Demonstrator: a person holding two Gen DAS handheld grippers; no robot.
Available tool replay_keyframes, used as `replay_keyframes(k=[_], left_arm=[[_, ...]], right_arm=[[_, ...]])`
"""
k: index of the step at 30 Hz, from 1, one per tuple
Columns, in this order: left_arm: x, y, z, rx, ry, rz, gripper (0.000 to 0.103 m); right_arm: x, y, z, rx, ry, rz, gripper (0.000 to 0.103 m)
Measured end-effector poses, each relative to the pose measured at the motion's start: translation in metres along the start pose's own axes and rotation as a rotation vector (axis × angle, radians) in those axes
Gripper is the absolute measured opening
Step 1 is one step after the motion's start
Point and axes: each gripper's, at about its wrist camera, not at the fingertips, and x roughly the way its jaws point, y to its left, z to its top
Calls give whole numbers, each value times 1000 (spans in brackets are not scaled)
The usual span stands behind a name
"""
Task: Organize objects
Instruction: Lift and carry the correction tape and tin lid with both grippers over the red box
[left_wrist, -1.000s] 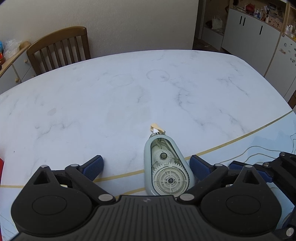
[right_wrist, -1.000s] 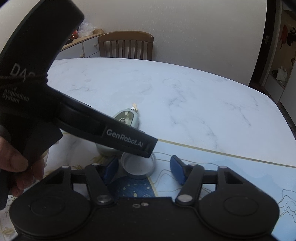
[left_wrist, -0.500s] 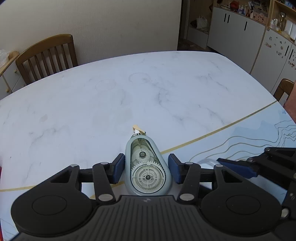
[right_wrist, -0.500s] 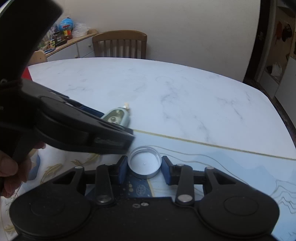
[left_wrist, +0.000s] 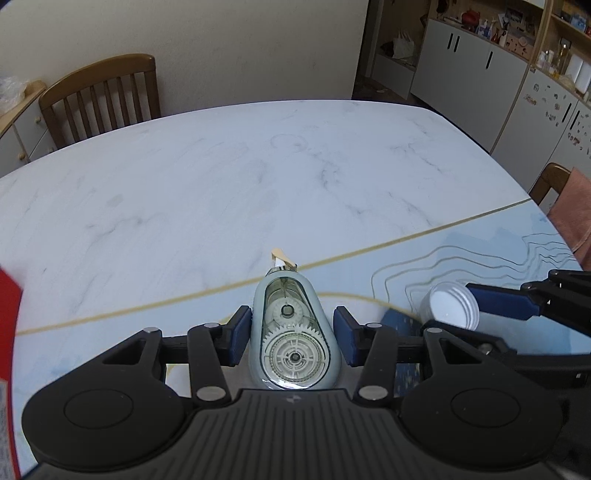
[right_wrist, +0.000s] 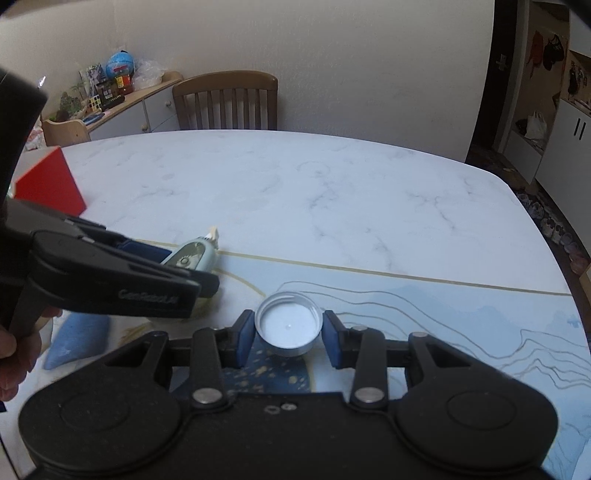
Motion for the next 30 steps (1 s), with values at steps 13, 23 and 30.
replay_keyframes(k=[13, 23, 30], left_arm=[[-74, 41, -34, -50, -19, -45, 48], [-132, 87, -47, -69, -77, -60, 48], [-173, 123, -47, -75, -120, -80, 48]], right_arm=[[-50, 48, 7, -29, -47, 22, 38], [-81, 103, 24, -69, -91, 40, 38], [-92, 149, 38, -102, -121, 70, 38]])
